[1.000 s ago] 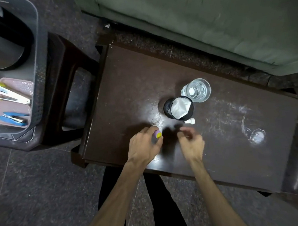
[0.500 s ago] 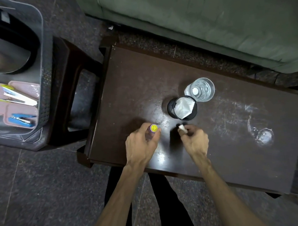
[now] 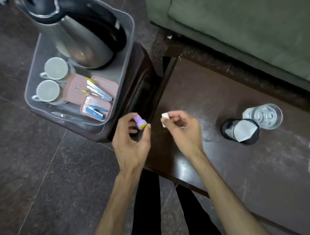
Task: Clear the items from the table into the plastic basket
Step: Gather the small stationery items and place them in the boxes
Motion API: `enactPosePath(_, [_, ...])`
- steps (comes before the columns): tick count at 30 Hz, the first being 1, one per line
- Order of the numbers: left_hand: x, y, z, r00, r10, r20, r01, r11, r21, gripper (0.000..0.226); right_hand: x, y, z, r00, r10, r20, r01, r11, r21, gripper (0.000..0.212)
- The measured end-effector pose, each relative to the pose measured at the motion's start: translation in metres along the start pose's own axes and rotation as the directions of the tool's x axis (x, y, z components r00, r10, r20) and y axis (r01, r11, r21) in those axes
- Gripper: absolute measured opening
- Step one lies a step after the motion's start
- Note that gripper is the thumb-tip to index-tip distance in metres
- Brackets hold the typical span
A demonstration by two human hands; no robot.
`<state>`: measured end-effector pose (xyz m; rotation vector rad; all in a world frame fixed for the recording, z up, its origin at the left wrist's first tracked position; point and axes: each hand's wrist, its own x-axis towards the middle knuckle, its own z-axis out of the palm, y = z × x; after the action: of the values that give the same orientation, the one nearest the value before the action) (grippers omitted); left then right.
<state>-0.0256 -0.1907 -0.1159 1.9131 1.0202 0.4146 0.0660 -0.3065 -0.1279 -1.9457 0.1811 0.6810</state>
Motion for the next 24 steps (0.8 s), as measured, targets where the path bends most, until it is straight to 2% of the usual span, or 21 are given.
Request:
enactPosePath(2, [0.018,0.002,-0.022,0.997,0.037,-0.074,-0.036,0.999,0.013,0.035,0.007,-0.029,0.024,0.995,-0.095,0.015,0.096,0.995,-0.038,0.010])
enactPosePath(6, [0.057,-0.006,-0.061,0.973,0.006,-0.231,0.015,0.996,0.090,0.036,0.015,-0.081,0.073,0.951,-0.292,0.101,0.306,0.936,-0.173,0.014])
enactPosePath(10, [0.096,-0.022,-0.093,0.979,-0.023,-0.202,0.057,0.985,0.166,0.041,0.018,-0.116,0.124,0.885,-0.423,0.197,0.466,0.811,-0.354,0.019])
enactPosePath(13, [0.120,-0.034,-0.105,0.987,-0.008,-0.160,0.046,0.970,0.237,0.036,0.018,-0.126,0.151,0.857,-0.446,0.259,0.515,0.725,-0.457,0.026])
enactPosePath(17, [0.144,-0.048,-0.109,0.996,-0.019,-0.085,0.044,0.953,0.301,0.037,0.016,-0.123,0.167,0.825,-0.467,0.318,0.562,0.628,-0.538,0.024])
enactPosePath(20, [0.149,-0.053,-0.108,0.998,-0.052,-0.024,0.057,0.948,0.313,0.043,0.014,-0.117,0.167,0.822,-0.445,0.356,0.569,0.609,-0.553,0.025])
enactPosePath(24, [0.147,-0.055,-0.112,0.997,-0.074,-0.028,0.079,0.970,0.228,0.047,0.010,-0.112,0.170,0.834,-0.429,0.347,0.551,0.612,-0.567,0.022])
